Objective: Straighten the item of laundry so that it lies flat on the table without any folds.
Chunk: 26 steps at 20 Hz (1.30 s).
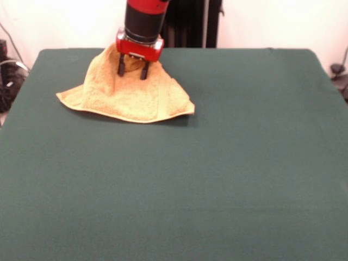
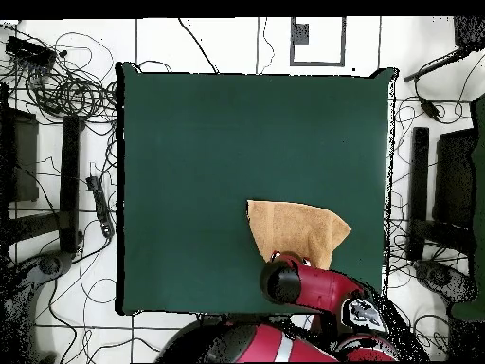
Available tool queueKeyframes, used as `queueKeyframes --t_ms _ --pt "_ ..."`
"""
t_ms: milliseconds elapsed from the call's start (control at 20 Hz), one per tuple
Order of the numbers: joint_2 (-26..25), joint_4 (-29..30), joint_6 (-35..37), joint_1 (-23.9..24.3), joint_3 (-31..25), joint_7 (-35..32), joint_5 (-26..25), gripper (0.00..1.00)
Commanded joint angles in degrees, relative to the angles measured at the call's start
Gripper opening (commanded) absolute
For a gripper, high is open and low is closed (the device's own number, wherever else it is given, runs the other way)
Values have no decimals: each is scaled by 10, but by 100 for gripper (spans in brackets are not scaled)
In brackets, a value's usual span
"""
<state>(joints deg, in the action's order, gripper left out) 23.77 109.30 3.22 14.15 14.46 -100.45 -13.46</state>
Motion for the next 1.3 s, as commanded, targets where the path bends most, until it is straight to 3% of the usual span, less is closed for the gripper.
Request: queueKeyframes --t_ms 50,350,750,1050,1300 --pt "-161 -119 -78 -8 -83 -137 84 100" --pt "-135 -117 -8 -25 -102 -132 112 100" --pt "-130 -113 8 -57 -92 -155 170 100" --pt "-87 -73 37 -61 -112 -147 188 100" --pt "-72 -29 3 -56 -124 -156 191 100"
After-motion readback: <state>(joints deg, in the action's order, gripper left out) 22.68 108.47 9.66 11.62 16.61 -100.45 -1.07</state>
